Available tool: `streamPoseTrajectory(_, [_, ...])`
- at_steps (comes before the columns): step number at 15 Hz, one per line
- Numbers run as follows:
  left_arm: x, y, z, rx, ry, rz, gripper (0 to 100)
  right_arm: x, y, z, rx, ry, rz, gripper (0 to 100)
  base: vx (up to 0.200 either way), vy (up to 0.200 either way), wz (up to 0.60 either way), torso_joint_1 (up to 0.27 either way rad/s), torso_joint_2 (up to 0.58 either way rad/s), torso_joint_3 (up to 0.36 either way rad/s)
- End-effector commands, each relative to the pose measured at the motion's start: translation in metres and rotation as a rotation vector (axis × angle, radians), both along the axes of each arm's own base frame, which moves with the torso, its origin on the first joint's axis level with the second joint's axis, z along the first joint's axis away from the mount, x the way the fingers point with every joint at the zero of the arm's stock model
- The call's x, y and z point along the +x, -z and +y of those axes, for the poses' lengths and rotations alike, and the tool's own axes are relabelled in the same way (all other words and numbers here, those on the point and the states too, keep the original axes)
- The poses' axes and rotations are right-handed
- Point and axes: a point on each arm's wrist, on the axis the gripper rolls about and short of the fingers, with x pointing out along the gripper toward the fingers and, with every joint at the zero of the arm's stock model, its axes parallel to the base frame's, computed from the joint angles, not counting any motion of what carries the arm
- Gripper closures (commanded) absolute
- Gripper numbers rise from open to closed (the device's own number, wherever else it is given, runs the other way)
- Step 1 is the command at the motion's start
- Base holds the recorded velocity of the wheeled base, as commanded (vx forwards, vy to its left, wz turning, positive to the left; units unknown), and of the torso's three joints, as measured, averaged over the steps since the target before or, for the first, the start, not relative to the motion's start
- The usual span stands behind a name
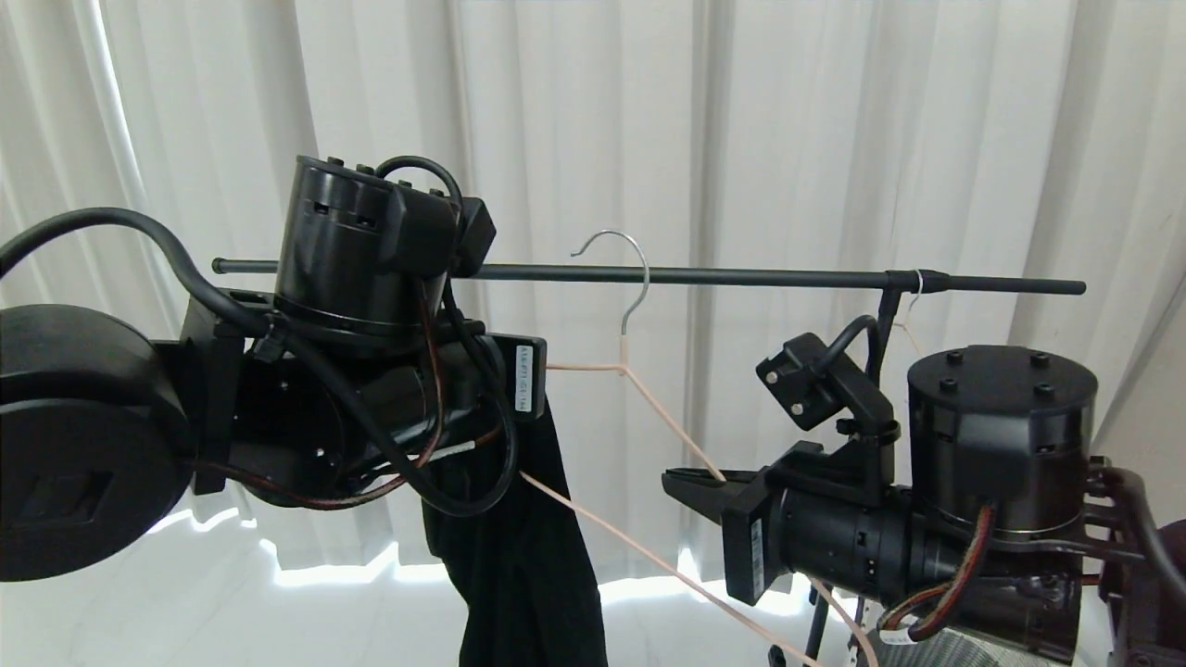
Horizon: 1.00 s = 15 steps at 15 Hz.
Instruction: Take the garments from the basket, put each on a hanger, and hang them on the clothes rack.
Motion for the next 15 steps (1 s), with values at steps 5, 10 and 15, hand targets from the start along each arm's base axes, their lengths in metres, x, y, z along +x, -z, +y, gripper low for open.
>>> streamPoseTrajectory(5, [-0.006,-0.007,-0.006,-0.044,0.048,-0.041,100,0.005,0.013,0.022,-0.019,0.006,0.016,100,0.000,0.000,0.00,0.000,0.00,0.000])
streamPoseTrajectory(10, [-0.028,-0.017,0.018,-0.107,0.211,-0.033,100,0.005,0.013,0.022,-0.005,0.035,0.024,100,0.000,0.000,0.00,0.000,0.00,0.000])
streamPoseTrajectory(15, [-0.029,-0.016,0.009,-0.128,0.246,-0.060,100,-0.007,0.010,0.030,0.020,-0.005,0.011,100,0.000,0.000,0.00,0.000,0.00,0.000])
